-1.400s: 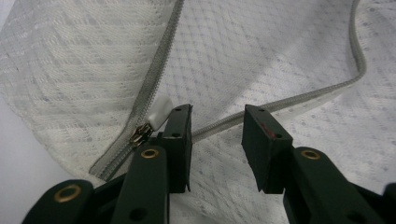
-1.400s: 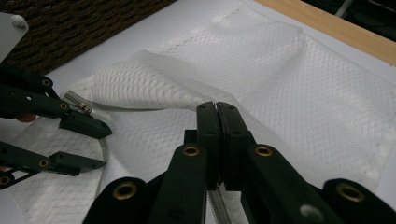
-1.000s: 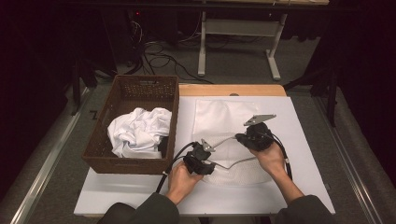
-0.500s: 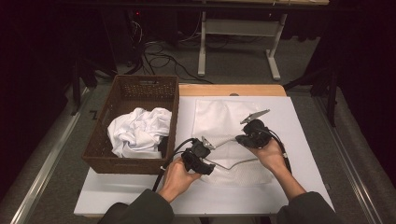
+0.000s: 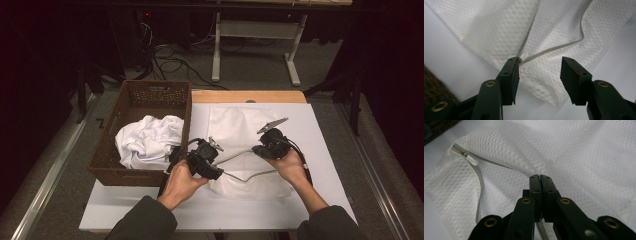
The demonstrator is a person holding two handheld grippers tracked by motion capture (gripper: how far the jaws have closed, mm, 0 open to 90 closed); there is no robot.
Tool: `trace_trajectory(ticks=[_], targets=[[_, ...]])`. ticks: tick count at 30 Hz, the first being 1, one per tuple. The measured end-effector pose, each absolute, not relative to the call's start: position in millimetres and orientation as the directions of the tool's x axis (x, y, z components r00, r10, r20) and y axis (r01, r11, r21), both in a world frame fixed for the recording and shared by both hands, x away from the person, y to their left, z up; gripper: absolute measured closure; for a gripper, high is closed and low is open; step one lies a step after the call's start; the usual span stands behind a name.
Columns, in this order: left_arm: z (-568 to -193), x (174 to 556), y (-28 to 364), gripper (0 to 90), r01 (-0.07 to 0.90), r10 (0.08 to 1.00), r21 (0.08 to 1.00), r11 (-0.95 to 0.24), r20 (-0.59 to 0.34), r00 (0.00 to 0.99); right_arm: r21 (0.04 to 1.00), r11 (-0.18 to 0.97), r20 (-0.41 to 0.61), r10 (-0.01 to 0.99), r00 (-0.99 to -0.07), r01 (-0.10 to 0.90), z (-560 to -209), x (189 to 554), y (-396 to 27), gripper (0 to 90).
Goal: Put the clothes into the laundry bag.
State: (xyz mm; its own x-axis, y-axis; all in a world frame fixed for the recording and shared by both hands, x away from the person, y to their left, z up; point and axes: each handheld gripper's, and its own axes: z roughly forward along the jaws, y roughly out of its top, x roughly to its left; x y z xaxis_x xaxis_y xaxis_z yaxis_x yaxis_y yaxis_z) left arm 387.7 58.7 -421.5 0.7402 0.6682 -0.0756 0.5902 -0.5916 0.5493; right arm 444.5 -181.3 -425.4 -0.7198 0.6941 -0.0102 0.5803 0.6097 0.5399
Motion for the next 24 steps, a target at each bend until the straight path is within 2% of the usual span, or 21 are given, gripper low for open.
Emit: trace_trajectory(ticks=[14, 24], targets=[[-405.4, 389.7, 76.1, 48.3, 0.610, 0.696, 0.565, -0.555, -0.086, 0.712, 0.563, 0.609, 0.001, 0.676, -0.737, 0.559, -423.0, 445.4, -187.1, 89.7], [-389.9, 389.9, 107.6, 47.1, 0.659, 0.771, 0.562, -0.500, -0.058, 0.635, 0.572, 0.606, 0.025, 0.662, -0.749, 0.553, -427.1, 452.0, -187.1, 89.7]])
